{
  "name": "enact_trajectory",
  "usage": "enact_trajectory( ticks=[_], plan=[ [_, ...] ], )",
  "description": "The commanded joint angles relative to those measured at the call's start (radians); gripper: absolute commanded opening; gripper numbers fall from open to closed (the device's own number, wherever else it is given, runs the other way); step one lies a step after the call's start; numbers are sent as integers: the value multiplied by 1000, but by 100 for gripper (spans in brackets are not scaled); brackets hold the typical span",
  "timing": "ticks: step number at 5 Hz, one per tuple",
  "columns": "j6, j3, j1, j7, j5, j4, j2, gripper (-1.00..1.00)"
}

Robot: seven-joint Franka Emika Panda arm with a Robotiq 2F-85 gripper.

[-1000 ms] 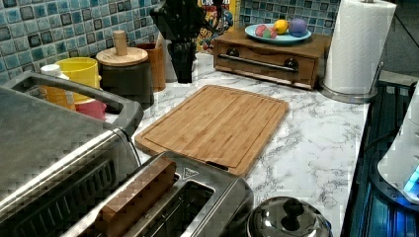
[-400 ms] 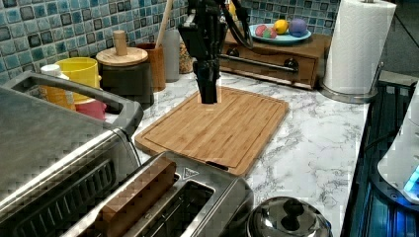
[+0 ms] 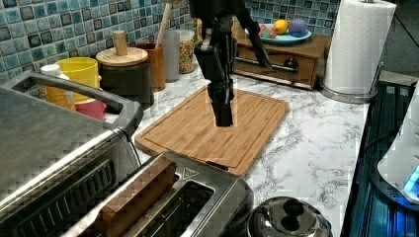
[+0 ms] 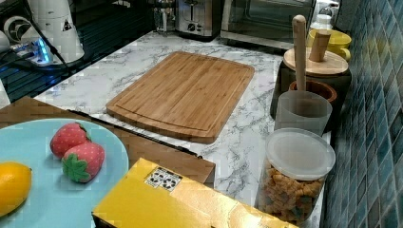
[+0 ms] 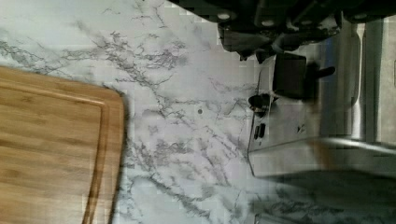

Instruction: Turn on the toaster.

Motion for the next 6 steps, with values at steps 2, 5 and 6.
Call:
enact_trajectory(
  ticks=[2,5,6],
  plan=[
    [155,-29,121,-52,136,-99,-32,-100],
    [227,33,79,38,110,-54,62,-100],
    [264,28,79,44,139,-49,63,-100]
  ],
)
